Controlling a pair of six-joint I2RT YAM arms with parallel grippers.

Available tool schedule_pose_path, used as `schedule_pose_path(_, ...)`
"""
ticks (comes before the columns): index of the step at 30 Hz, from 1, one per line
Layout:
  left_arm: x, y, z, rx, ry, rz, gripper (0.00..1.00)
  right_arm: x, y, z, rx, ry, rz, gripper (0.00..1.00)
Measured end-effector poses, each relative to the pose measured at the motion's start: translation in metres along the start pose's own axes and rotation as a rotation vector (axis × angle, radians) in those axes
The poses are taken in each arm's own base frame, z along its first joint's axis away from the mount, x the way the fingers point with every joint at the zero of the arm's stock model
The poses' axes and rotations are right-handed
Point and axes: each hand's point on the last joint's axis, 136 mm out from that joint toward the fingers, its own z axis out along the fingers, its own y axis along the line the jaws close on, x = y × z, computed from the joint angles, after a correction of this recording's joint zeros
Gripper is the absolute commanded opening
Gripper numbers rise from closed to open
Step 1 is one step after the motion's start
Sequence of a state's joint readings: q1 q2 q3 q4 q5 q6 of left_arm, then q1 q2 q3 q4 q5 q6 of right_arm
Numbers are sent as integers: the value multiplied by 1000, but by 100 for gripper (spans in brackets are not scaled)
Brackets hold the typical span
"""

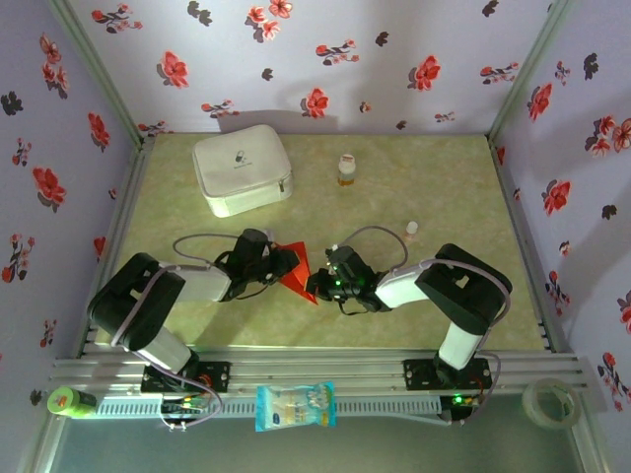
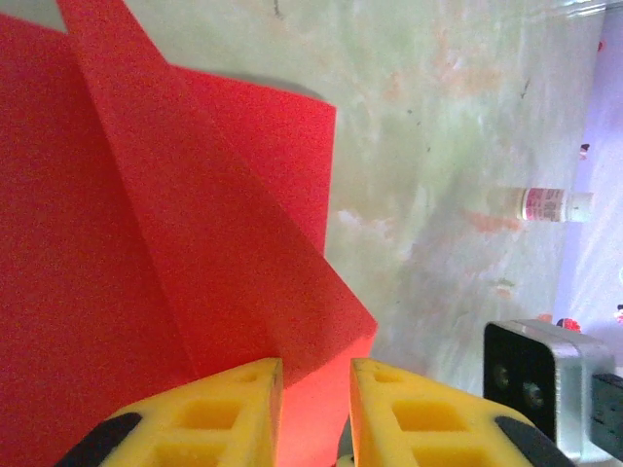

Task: Fold a paper plane with a square sheet of paper (pick it up from the middle)
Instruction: Perform the fourth fold on the wing at the bottom-center of the table.

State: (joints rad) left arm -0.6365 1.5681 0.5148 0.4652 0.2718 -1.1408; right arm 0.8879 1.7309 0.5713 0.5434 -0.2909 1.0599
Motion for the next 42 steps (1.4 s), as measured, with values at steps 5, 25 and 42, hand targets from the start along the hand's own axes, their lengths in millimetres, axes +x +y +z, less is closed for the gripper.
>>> schedule_pose_path(5,-2,4,-3,-14,-20,-1,22,-1,0,0,-6,-6,17,3)
schedule_pose_path(25,4,6,15,-20,44,16,13,-1,0,0,-17,-11,20,1)
schedule_pose_path(42,5,8,25,-21,65,12,12,-1,-1,0,-16,-11,23,4)
